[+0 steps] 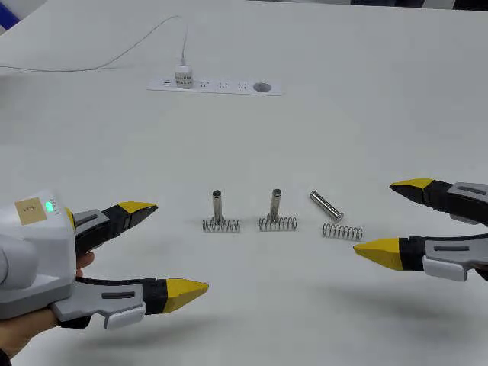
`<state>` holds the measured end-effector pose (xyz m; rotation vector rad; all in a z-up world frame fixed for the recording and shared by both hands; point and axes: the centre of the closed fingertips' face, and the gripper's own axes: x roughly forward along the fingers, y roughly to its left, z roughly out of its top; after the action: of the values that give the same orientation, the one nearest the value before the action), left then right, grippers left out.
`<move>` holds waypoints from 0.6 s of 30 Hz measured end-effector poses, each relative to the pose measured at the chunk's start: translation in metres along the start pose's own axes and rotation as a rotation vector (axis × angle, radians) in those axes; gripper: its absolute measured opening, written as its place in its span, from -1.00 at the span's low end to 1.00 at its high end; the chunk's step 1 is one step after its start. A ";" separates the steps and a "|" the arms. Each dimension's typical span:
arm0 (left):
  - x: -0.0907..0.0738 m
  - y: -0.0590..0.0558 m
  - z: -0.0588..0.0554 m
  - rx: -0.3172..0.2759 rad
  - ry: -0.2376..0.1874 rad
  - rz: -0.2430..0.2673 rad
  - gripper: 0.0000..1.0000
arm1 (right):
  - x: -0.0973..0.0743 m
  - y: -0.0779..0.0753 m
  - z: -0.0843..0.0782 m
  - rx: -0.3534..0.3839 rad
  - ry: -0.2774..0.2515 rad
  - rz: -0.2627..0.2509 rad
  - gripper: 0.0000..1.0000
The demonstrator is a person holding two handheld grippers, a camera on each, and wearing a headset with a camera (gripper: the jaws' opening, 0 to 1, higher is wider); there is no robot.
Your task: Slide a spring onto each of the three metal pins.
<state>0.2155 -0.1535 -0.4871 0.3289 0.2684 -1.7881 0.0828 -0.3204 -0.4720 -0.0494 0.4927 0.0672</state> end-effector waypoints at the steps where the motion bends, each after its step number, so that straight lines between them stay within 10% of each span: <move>1: 0.000 0.000 0.000 0.000 0.000 0.000 0.59 | 0.001 -0.001 0.001 -0.005 0.007 -0.001 0.34; 18: 0.000 -0.001 -0.004 -0.008 0.004 0.004 0.58 | 0.042 -0.024 0.017 -0.002 0.131 -0.029 -0.12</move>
<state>0.2145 -0.1517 -0.4910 0.3272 0.2775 -1.7823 0.1299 -0.3411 -0.4765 -0.0627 0.6223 0.0364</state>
